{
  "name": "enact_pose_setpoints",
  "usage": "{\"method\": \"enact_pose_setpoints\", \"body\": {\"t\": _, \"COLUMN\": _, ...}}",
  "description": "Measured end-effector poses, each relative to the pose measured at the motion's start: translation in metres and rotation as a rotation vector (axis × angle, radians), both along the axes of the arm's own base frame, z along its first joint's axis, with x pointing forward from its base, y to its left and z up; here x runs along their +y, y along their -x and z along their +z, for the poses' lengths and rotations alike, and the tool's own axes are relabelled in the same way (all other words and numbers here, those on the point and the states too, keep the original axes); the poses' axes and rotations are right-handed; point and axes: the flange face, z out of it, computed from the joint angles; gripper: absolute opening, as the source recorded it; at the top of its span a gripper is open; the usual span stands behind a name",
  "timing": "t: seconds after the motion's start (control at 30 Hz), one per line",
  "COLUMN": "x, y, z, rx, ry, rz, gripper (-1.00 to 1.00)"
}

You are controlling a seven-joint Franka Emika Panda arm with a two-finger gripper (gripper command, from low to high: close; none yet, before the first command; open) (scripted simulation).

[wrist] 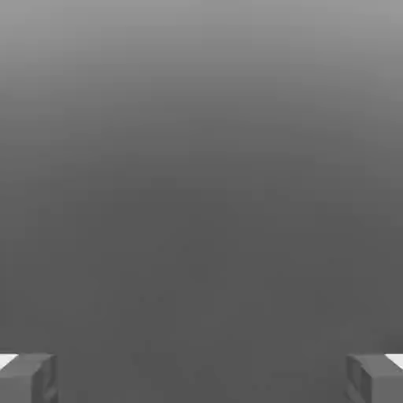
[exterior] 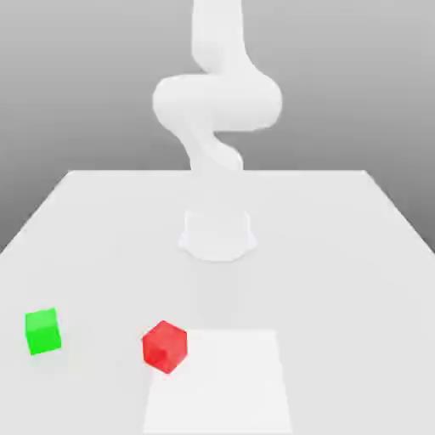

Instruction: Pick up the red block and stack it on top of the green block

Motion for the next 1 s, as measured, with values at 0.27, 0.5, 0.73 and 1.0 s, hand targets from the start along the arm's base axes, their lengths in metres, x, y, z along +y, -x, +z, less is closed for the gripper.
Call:
{"method": "enact_pose_setpoints", "body": {"t": 0.27, "x": -0.039, "y": -0.060, "z": -0.199, "rx": 0.296, "ry": -0.064, "rz": -0.206, "gripper": 0.00}}
{"method": "enact_pose_setpoints", "body": {"t": 0.5, "x": -0.070, "y": -0.032, "z": -0.369, "rx": 0.551, "ry": -0.153, "rz": -0.387, "gripper": 0.00}}
{"method": "enact_pose_setpoints", "body": {"t": 0.73, "x": -0.077, "y": 0.008, "z": -0.477, "rx": 0.690, "ry": -0.216, "rz": -0.489, "gripper": 0.00}}
{"method": "enact_pose_setpoints", "body": {"t": 1.0, "x": -0.076, "y": 0.010, "z": -0.514, "rx": 0.693, "ry": -0.216, "rz": -0.490, "gripper": -1.00}}
